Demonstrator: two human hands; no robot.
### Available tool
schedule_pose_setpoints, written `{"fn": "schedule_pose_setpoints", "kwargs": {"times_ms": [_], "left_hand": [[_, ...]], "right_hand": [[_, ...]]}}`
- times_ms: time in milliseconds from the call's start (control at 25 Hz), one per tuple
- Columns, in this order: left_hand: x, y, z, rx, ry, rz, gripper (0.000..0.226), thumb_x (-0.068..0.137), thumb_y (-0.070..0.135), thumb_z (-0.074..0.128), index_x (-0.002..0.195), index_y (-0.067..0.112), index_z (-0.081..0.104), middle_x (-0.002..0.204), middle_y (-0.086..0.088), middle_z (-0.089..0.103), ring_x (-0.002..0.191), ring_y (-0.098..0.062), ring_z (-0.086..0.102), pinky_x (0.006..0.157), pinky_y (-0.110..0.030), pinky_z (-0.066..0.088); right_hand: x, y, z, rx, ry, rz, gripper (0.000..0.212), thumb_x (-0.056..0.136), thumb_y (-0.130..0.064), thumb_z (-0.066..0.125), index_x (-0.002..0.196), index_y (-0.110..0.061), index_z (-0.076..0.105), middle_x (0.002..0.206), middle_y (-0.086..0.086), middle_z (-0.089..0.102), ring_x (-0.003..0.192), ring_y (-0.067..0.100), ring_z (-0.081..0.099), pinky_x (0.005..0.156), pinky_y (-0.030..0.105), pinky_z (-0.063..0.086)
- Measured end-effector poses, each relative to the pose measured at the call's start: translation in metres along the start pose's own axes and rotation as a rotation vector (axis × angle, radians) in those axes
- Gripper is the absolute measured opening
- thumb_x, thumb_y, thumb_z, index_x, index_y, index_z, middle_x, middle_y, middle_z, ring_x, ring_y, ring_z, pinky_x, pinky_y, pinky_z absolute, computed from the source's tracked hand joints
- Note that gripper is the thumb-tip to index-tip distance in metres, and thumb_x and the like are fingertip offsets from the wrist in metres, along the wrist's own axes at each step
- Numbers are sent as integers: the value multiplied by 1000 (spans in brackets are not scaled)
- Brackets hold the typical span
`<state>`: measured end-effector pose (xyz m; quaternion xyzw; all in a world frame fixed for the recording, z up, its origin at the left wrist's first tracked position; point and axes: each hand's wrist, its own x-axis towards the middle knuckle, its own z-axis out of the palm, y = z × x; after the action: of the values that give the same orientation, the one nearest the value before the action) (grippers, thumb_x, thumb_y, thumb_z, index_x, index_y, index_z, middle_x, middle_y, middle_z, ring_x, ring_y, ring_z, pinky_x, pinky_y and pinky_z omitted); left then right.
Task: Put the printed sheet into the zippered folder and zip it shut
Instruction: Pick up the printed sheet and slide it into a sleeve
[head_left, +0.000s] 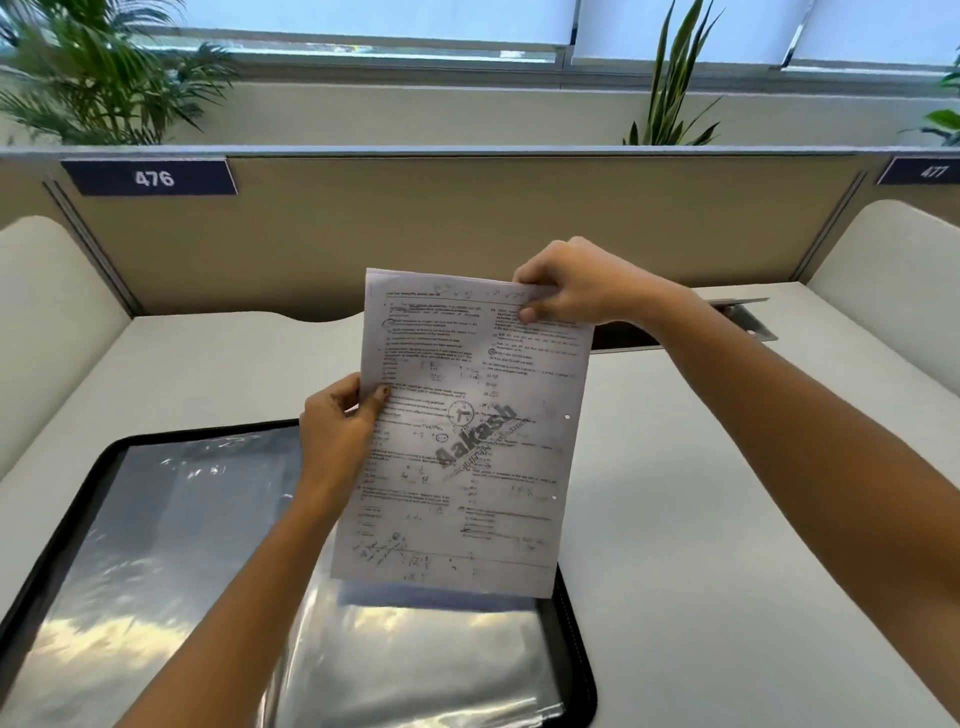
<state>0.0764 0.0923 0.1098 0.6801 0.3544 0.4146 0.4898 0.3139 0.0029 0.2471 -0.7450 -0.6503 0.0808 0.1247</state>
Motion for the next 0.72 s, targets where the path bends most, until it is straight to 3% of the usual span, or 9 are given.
{"fn": "schedule_pose_setpoints", "kwargs": {"times_ms": [200, 360, 440, 520, 640, 720], "left_hand": [[31, -20, -31, 39, 197, -15, 26, 96, 25, 52, 121, 21, 60, 120, 2, 64, 107, -15, 61, 86, -35, 55], [24, -59, -50, 199, 305, -159, 28, 97, 21, 47, 122, 25, 59, 123, 6, 62, 111, -11, 56, 91, -26, 43], [15, -78, -47, 309, 218, -140, 29, 97, 20, 47, 124, 23, 58, 123, 5, 62, 109, -10, 55, 92, -23, 39], [13, -91, -37, 451, 28, -51, 31, 95, 18, 53, 126, 17, 58, 126, -1, 62, 112, -17, 56, 92, -22, 38], [21, -101, -18, 719, -251, 90, 43, 88, 20, 63, 128, 10, 54, 130, -9, 58, 118, -29, 53, 98, -36, 40], [23, -108, -9, 953, -333, 136, 58, 88, 33, 62, 139, 15, 43, 144, -5, 45, 132, -27, 39, 110, -45, 28]], "right_hand": [[25, 44, 17, 139, 21, 190, 9, 80, -17, 74, 89, -15, 74, 78, -2, 70, 72, 12, 63, 71, 28, 49], [17, 97, 53, 629, 195, 455, 27, 80, -6, 72, 106, 1, 69, 94, 13, 70, 83, 24, 64, 83, 35, 52], [13, 114, 77, 846, 294, 546, 34, 81, -1, 69, 113, 7, 63, 105, 17, 67, 90, 27, 64, 86, 37, 51], [12, 121, 100, 984, 360, 608, 35, 83, 1, 67, 116, 9, 60, 111, 18, 65, 93, 27, 64, 86, 36, 50], [15, 122, 129, 1085, 374, 662, 36, 84, -1, 66, 118, 6, 58, 114, 18, 65, 100, 30, 65, 88, 40, 52], [18, 119, 143, 1132, 386, 690, 37, 84, -2, 66, 119, 5, 58, 112, 16, 65, 98, 29, 66, 83, 38, 54]]}}
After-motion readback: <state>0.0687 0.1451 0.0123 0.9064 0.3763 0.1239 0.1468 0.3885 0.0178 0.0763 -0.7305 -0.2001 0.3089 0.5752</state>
